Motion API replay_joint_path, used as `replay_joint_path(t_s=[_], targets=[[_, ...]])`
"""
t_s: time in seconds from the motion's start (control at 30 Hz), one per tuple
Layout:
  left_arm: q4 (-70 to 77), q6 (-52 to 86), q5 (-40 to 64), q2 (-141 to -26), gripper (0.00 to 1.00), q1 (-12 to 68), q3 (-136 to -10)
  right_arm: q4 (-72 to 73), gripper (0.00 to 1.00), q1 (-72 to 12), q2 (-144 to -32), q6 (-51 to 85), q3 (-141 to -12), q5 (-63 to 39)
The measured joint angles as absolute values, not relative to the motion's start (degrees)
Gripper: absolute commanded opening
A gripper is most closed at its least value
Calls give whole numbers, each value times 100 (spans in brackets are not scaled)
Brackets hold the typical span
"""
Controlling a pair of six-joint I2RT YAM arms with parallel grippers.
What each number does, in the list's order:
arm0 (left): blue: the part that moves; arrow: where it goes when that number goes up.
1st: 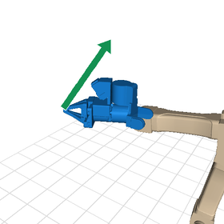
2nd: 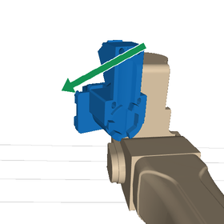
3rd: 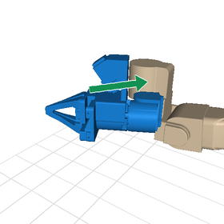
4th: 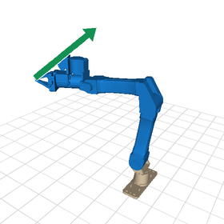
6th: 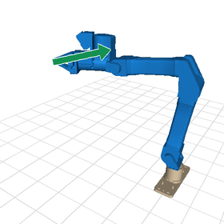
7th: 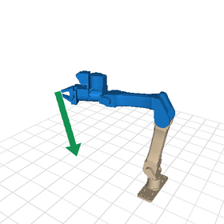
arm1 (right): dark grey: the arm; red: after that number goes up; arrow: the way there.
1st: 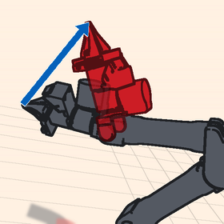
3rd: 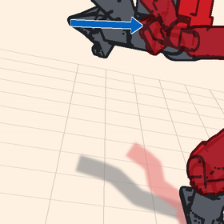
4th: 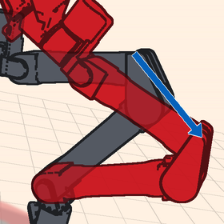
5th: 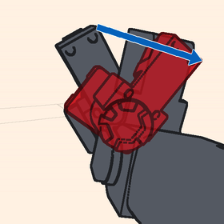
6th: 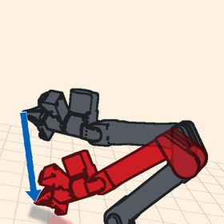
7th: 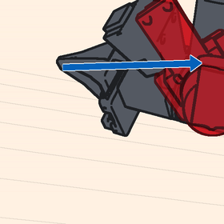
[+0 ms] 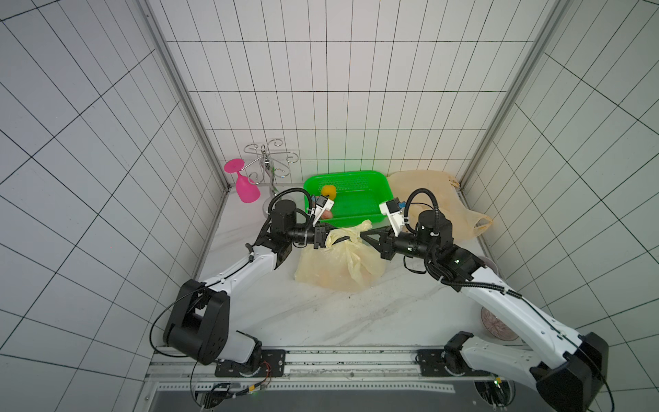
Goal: Place the peach into a plastic bag & tie a knot
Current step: Cross the plastic bag at the center of the board.
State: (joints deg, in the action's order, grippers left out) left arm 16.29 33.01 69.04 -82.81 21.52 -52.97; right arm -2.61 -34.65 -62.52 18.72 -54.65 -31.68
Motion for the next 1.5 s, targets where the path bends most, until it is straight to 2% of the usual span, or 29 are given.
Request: replay_joint_path(t_s=[0.33, 0.67, 1.0, 1.1, 1.23, 1.5], targets=[[1505, 3424, 7087, -8366, 6, 2165, -5277, -250, 0, -4003, -5961, 803, -5076, -2790], [1282, 3433, 7074, -8370, 9, 2119, -5277, -211, 0, -4191, -5927, 427, -5004, -2543], [993, 3472, 7118, -8370, 11, 2088, -5273, -360, 0, -4777, -6318, -281, -5002, -1957], [869, 3426, 7006, -8370, 16, 2038, -5253, -287, 0, -4851, -6410, -486, -4965, -1616], [746, 3288, 6825, -8370, 27, 1981, -5205, -12, 0, -4893, -6573, -639, -4834, -1315], [322, 2641, 6464, -8309, 45, 1863, -5013, 263, 0, -4897, -6897, -600, -4772, -1306]])
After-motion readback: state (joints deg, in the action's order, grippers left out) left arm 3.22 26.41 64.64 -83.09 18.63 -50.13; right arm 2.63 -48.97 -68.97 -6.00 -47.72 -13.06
